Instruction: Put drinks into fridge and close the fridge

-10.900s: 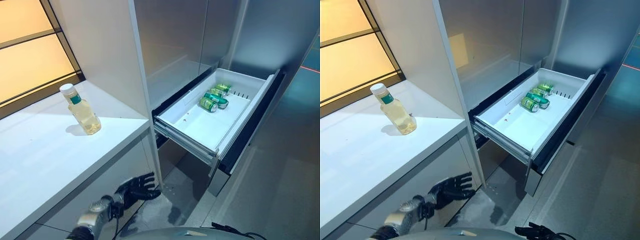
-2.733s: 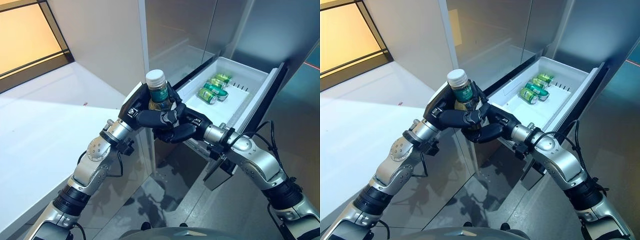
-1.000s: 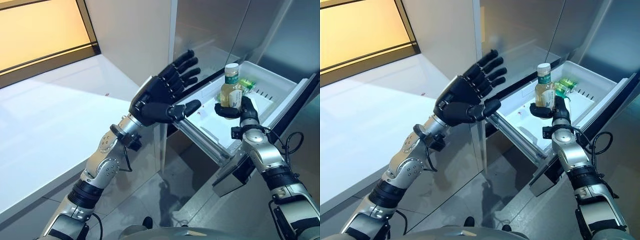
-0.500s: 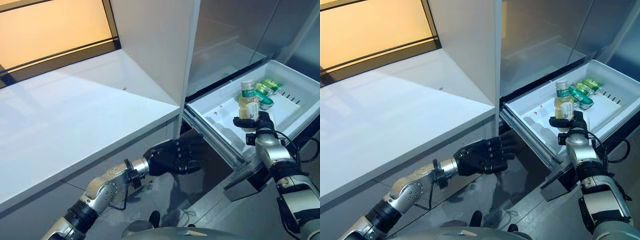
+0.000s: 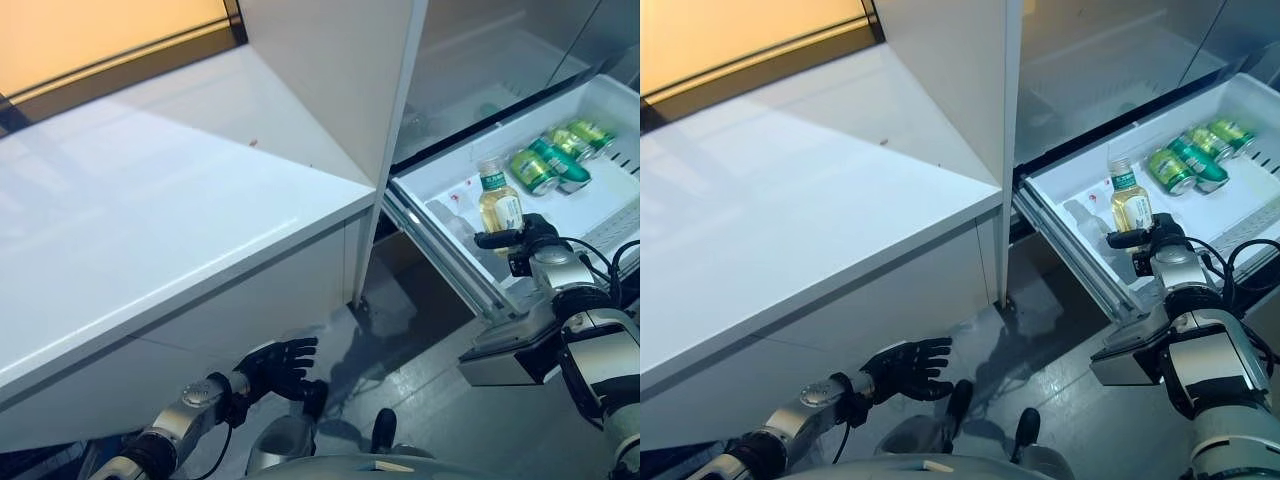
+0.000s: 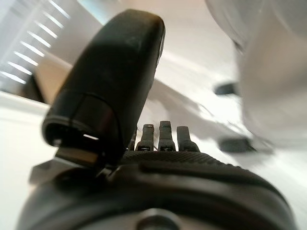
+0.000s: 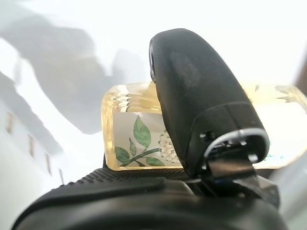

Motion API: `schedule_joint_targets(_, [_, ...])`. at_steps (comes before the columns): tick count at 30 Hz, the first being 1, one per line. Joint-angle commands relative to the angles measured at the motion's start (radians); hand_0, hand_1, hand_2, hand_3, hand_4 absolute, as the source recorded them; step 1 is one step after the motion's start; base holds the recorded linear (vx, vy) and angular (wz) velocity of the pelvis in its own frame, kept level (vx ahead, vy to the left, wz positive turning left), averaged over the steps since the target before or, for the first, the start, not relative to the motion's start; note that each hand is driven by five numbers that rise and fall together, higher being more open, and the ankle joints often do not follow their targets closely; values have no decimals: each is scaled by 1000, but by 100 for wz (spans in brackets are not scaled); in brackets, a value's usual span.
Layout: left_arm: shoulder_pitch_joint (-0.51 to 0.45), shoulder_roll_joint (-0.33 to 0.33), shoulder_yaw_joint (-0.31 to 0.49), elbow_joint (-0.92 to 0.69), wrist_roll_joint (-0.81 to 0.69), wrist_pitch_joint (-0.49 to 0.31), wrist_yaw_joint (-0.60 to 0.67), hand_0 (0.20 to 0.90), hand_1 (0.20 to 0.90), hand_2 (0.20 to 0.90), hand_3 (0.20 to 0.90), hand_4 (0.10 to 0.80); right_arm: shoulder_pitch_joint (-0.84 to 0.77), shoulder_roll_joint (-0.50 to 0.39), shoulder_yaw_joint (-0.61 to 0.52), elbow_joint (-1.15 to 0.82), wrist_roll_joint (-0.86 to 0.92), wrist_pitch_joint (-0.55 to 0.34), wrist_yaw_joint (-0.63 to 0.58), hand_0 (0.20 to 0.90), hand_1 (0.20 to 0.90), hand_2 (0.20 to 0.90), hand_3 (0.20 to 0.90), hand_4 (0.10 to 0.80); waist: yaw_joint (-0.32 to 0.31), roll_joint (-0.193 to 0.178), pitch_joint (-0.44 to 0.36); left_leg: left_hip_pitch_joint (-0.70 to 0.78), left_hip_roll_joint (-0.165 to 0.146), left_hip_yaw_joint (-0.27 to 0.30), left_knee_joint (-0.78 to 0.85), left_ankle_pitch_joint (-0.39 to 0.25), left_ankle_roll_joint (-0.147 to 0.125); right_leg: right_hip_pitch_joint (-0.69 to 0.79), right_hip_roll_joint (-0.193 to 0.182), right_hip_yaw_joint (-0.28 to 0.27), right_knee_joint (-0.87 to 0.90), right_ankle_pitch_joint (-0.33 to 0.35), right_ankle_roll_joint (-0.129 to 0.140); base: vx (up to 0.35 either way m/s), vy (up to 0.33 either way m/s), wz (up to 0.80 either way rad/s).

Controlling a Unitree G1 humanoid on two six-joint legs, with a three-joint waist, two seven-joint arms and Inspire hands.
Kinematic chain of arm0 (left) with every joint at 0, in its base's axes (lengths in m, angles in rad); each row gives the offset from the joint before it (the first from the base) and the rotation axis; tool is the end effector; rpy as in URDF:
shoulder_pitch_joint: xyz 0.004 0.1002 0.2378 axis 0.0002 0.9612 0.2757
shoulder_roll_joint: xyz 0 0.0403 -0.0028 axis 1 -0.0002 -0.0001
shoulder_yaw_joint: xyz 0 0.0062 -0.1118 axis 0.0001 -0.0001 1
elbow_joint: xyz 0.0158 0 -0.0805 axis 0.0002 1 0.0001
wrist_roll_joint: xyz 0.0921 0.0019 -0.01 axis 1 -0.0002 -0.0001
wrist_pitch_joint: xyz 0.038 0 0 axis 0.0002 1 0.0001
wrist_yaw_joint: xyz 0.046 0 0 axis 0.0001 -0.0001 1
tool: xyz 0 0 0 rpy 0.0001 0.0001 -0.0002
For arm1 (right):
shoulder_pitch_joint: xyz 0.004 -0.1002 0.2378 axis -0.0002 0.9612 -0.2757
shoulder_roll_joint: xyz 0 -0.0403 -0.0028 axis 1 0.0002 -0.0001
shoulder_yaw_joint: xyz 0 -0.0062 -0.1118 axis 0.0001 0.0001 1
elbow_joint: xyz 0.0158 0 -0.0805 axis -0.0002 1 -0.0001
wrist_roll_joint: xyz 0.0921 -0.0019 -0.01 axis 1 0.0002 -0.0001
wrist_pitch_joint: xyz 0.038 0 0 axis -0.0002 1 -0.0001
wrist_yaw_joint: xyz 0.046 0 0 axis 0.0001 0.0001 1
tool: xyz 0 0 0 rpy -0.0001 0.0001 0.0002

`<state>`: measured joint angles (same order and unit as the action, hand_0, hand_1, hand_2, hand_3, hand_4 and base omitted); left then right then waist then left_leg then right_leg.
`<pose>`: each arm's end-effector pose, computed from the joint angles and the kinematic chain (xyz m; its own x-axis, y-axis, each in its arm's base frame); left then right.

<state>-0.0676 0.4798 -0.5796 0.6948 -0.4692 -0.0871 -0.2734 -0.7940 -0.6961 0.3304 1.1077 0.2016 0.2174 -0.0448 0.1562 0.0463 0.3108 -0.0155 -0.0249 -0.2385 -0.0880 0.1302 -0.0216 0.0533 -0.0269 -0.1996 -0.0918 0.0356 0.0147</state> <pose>0.1510 0.2179 -0.0639 0.6485 -0.3679 -0.6664 0.4485 0.8920 -0.0561 0.3031 -0.3126 0.0982 0.8140 -0.4434 -0.3752 0.1584 0.7909 -0.5910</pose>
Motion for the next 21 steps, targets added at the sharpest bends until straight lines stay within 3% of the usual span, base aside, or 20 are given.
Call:
schedule_joint_targets(1, [-29,-30,48,46,57,-115,49,900,900,900,900,800,-185,-136,73,-43,-86,-68,12,300,300,300,200,100,3,-35,-7,-11,-12,59,20,-79,37,-74,-2,100,76,-3,10,-41,-55,-12])
schedule_joint_targets(7, [-28,-70,105,227,134,-114,94,900,900,900,900,800,-249,-149,180,11,-259,-30,102,300,300,300,200,100,17,-42,27,-55,-12,51,20,-69,34,-114,5,102,75,4,5,-53,-56,-6])
schedule_joint_targets(9, [-37,-67,116,267,128,-111,110,900,900,900,900,800,-280,-154,227,14,-311,-4,134,448,448,448,373,273,17,-45,29,-64,-12,52,21,-66,32,-122,6,100,76,4,4,-15,-20,-1])
schedule_joint_targets(10, [-37,-67,116,267,128,-111,110,900,900,900,900,800,-280,-154,227,14,-311,-4,134,448,448,448,373,273,17,-45,29,-64,-12,52,21,-66,32,-122,6,100,76,4,4,-21,-39,-1])
schedule_joint_targets(11, [-47,-67,136,282,113,-105,110,900,900,900,900,800,-300,-150,253,22,-325,11,158,571,571,571,516,416,20,-47,29,-69,-13,51,23,-65,30,-126,7,96,77,3,2,-16,-36,0])
schedule_joint_targets(12, [-52,-69,142,279,107,-101,110,900,900,900,900,800,-310,-148,259,25,-334,21,172,900,900,900,900,800,22,-48,29,-72,-14,50,26,-65,29,-128,7,94,78,2,1,-21,-47,0])
schedule_joint_targets(21, [-58,-72,148,216,138,-93,102,900,900,900,900,800,-340,-153,271,23,-348,87,270,900,900,900,900,800,32,-47,30,-82,-19,49,38,-63,23,-128,5,75,83,-1,-9,0,0,0])
